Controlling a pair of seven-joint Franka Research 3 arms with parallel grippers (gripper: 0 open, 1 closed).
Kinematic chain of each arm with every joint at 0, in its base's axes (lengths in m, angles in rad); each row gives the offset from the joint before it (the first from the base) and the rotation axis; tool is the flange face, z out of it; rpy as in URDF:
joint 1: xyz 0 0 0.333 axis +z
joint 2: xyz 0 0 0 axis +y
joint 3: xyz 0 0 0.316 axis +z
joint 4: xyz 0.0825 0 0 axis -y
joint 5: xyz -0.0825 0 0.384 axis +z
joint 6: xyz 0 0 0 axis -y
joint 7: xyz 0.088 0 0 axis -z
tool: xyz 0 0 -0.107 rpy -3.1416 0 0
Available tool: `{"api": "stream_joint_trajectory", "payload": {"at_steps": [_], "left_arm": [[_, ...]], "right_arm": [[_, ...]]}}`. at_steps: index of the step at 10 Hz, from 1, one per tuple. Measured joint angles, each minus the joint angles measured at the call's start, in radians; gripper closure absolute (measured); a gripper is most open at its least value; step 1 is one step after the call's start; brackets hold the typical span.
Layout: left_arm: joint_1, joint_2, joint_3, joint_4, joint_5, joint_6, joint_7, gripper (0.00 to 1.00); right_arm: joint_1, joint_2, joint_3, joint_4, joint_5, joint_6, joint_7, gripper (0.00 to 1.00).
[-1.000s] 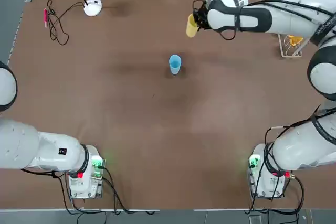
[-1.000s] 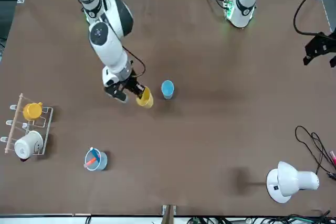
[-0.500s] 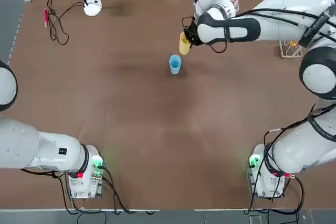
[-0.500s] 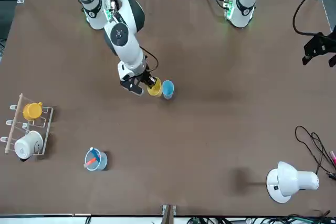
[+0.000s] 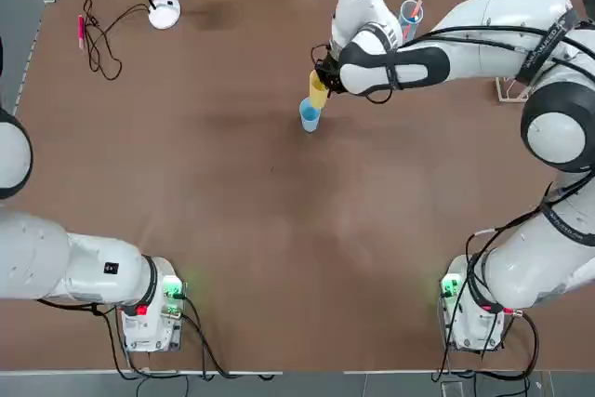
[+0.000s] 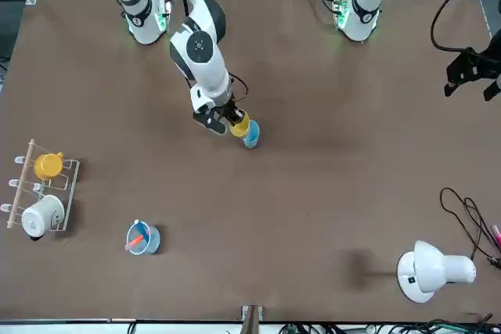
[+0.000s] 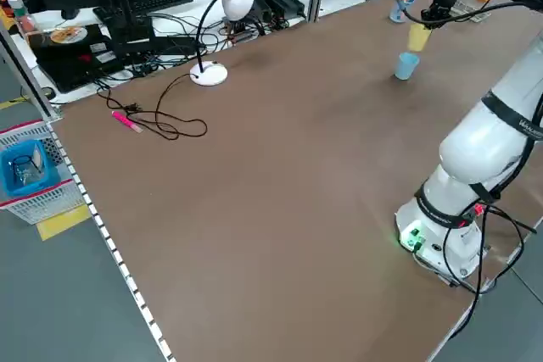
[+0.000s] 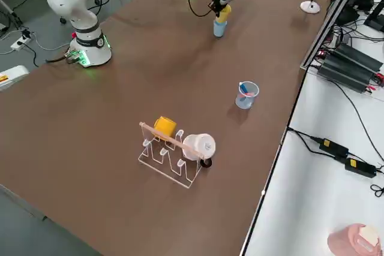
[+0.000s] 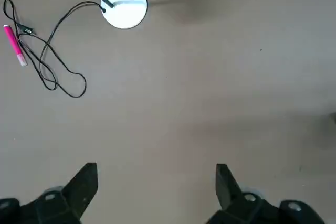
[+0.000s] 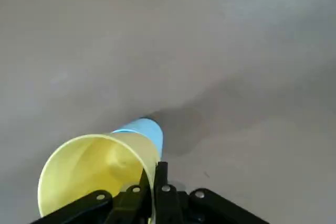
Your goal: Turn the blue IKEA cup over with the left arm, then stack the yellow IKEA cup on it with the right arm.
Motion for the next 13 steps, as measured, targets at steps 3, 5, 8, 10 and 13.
{"api": "stream_joint_trajectory", "payload": {"at_steps": [3,5,8,10,13], "left_arm": [[0.001,0.000,0.000,0.000,0.000,0.000,0.000,0.01],[0.001,0.000,0.000,0.000,0.000,0.000,0.000,0.01],[0.001,0.000,0.001,0.000,0.000,-0.001,0.000,0.01],[0.001,0.000,0.001,0.000,0.000,-0.001,0.000,0.01],[0.002,0.000,0.001,0.000,0.000,-0.001,0.000,0.01]], "right_arm": [[0.003,0.030,0.003,0.017,-0.047,-0.001,0.043,0.96],[0.006,0.069,0.004,0.030,-0.101,0.006,0.090,0.96],[0.008,0.081,0.005,0.049,-0.102,0.001,0.093,0.96],[0.009,0.086,0.005,0.053,-0.102,-0.001,0.107,0.96],[0.022,0.087,0.027,0.055,-0.102,-0.003,0.145,0.96]]}}
